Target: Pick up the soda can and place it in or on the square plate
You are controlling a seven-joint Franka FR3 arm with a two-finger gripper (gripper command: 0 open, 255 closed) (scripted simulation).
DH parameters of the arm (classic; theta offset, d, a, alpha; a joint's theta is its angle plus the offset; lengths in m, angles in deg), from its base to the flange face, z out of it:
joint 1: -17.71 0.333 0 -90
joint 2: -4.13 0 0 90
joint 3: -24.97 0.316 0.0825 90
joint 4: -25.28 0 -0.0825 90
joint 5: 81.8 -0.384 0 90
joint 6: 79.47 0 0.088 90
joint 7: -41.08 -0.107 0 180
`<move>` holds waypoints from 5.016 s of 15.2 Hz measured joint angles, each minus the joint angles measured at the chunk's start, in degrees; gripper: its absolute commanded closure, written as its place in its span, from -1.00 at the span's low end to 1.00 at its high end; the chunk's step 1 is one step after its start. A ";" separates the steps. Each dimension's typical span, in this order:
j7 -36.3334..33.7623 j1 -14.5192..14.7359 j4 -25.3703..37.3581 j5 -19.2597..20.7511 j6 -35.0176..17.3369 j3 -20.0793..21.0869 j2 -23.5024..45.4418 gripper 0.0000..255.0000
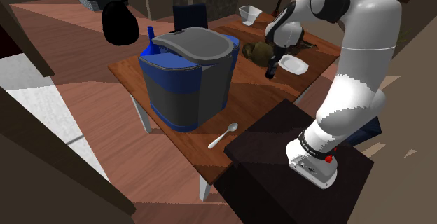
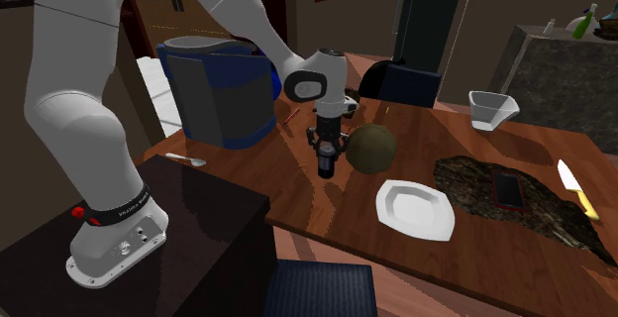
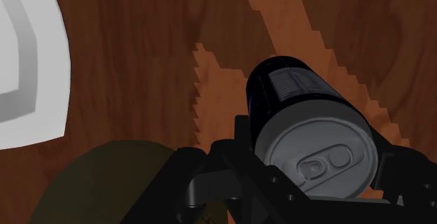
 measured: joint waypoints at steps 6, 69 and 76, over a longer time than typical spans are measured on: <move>-2.13 1.70 -0.21 3.06 3.47 -2.13 -4.06 1.00; 13.21 -32.27 69.84 -4.89 31.77 1.67 38.15 -1.00; 13.05 -32.23 70.34 -4.34 34.81 1.11 35.56 -1.00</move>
